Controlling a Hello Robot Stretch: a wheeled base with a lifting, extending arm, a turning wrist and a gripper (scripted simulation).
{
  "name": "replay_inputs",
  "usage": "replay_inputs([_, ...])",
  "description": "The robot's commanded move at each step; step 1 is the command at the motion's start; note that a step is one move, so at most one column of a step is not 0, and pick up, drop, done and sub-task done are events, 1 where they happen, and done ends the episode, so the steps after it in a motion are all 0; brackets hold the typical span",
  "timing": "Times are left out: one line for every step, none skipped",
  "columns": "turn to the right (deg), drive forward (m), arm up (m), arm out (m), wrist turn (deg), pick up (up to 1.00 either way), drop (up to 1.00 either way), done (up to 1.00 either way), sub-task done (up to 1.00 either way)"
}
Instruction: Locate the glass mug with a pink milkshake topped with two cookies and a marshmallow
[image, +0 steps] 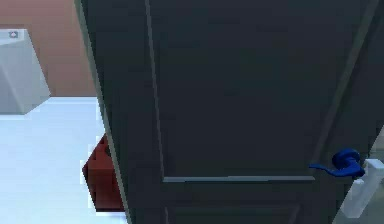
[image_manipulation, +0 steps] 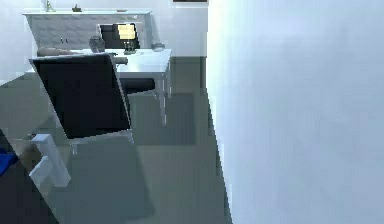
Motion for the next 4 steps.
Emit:
replay_inputs([0.0, 0.05, 0.0, 0.0, 0.0, 0.0, 0.0, 0.0, 0.0])
replay_inputs([-45.0, 0.0, 0.0, 0.0, 0.0, 0.0, 0.0, 0.0, 0.0])
replay_inputs([-36.0, 0.0, 0.0, 0.0, 0.0, 0.0, 0.0, 0.0, 0.0])
replay_inputs([0.0, 0.6, 0.0, 0.0, 0.0, 0.0, 0.0, 0.0, 0.0])
